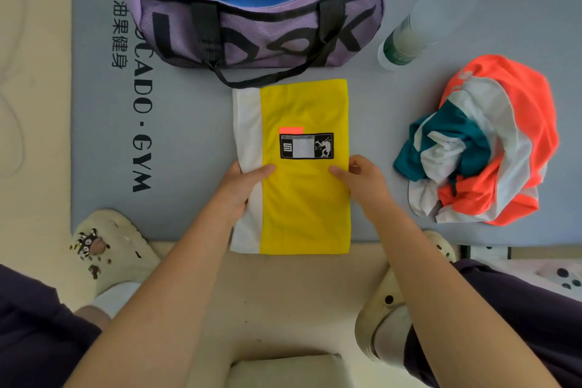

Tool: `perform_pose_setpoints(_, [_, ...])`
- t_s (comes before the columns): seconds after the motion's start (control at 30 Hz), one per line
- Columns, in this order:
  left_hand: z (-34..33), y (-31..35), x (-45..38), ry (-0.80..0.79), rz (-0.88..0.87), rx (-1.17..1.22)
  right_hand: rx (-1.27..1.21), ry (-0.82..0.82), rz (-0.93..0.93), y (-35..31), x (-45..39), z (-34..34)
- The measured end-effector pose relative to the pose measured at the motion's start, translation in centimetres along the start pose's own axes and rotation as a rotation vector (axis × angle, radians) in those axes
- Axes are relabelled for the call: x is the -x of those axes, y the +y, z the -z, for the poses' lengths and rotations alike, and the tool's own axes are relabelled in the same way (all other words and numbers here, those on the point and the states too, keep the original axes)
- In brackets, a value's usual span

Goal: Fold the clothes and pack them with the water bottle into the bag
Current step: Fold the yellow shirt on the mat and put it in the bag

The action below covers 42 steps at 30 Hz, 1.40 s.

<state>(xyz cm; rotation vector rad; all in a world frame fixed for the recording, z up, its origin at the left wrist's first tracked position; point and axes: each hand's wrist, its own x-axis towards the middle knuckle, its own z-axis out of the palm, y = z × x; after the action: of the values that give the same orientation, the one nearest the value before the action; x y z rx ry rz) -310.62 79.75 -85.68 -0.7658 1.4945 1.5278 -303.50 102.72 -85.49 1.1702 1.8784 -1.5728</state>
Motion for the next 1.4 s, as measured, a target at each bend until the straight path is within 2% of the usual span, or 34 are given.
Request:
perform_pose_setpoints(0.07, [0.8, 0.5, -0.1, -0.076, 0.045, -0.019, -0.228, -0.084, -0.078, -0.1, 0.3, 0.2])
perform_pose_setpoints(0.13, [1.1, 0.8, 0.0, -0.157, 0.083, -0.057, -0.348, -0.156, -0.112, 0.0, 0.5, 0.7])
perform_pose_setpoints(0.27, [1.4, 1.1, 0.1, -0.323, 0.072, 0.025, -0.473, -0.302, -0.104, -0.1, 0.7, 1.7])
perform_pose_setpoints(0.4, [1.6, 1.3, 0.0, -0.428, 0.053, 0.085, -0.517, -0.372, -0.095, -0.9, 0.8, 2.4])
perform_pose_setpoints(0.47, [1.5, 1.5, -0.2, -0.385, 0.023, 0.072, -0.515, -0.390, -0.087, -1.3, 0.8, 2.6])
perform_pose_setpoints(0.53, [1.3, 1.7, -0.4, -0.256, -0.007, 0.037, -0.504, -0.360, -0.079, -1.5, 0.8, 2.6])
perform_pose_setpoints(0.67, [1.2, 1.7, -0.2, 0.059, -0.106, -0.067, -0.424, -0.148, -0.066, -1.8, 0.6, 2.0])
perform_pose_setpoints(0.73, [1.4, 1.6, 0.2, 0.130, -0.207, -0.087, -0.412, -0.088, -0.018, -1.9, 0.7, 1.9])
perform_pose_setpoints(0.83, [1.5, 2.3, 0.7, 0.100, -0.323, -0.071, -0.405, -0.137, 0.107, -2.6, 1.0, 2.0])
perform_pose_setpoints(1.03, [2.5, 5.4, 1.6, -0.047, -0.368, -0.144, -0.451, -0.333, 0.205, -5.6, 0.9, 3.2])
perform_pose_setpoints(1.13, [3.0, 6.3, 1.7, -0.106, -0.378, -0.171, -0.328, -0.400, 0.226, -6.6, 0.8, 3.5])
perform_pose_setpoints(1.23, [3.2, 6.6, 1.7, -0.056, -0.405, -0.326, -0.146, -0.365, 0.246, -7.3, 0.8, 3.4])
perform_pose_setpoints(1.33, [3.1, 6.8, 1.5, 0.040, -0.431, -0.459, 0.111, -0.214, 0.308, -7.7, 0.9, 3.0])
perform_pose_setpoints(1.4, [2.8, 6.9, 1.5, 0.115, -0.470, -0.565, 0.379, -0.068, 0.394, -7.8, 0.8, 2.7])
